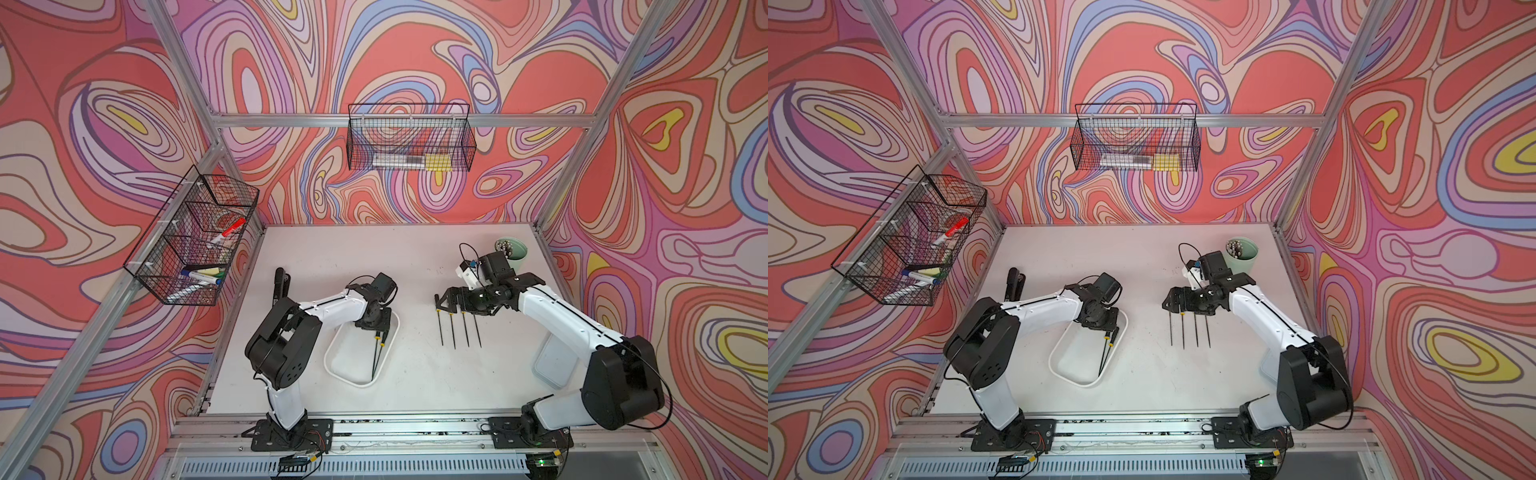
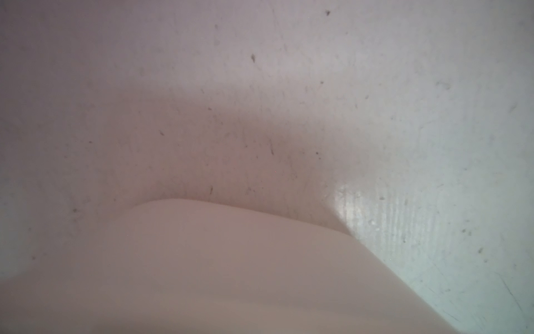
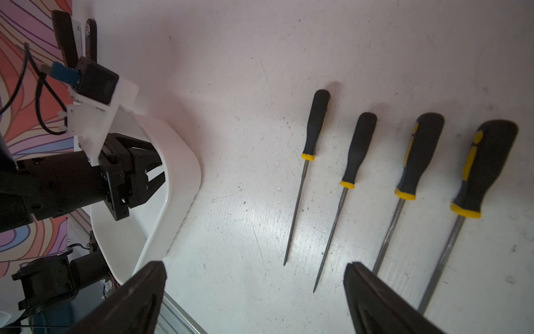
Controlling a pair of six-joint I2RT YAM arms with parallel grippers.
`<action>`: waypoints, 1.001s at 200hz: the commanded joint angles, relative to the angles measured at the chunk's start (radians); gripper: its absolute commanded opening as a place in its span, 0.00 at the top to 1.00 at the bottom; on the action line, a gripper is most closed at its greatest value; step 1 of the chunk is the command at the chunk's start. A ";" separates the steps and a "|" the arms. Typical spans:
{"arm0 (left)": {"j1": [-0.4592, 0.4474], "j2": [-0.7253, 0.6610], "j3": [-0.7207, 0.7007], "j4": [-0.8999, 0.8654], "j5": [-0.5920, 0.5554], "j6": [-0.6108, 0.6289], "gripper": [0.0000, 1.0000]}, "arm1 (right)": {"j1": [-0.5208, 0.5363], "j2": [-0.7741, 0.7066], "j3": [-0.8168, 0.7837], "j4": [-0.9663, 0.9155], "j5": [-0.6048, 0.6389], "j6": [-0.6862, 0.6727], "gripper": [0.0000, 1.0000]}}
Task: Take the file tool out of the storage box
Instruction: Pick up the file tool from the storage box.
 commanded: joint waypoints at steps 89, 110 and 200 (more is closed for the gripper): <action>-0.002 -0.066 -0.004 -0.042 -0.056 -0.032 0.90 | 0.006 -0.053 -0.062 0.118 -0.164 0.047 0.08; 0.004 -0.139 -0.026 -0.009 -0.063 -0.053 0.90 | 0.038 -0.084 -0.090 0.187 -0.170 0.086 0.09; 0.126 -0.400 -0.152 0.173 0.132 -0.248 0.91 | 0.363 -0.039 -0.092 0.463 0.024 0.312 0.33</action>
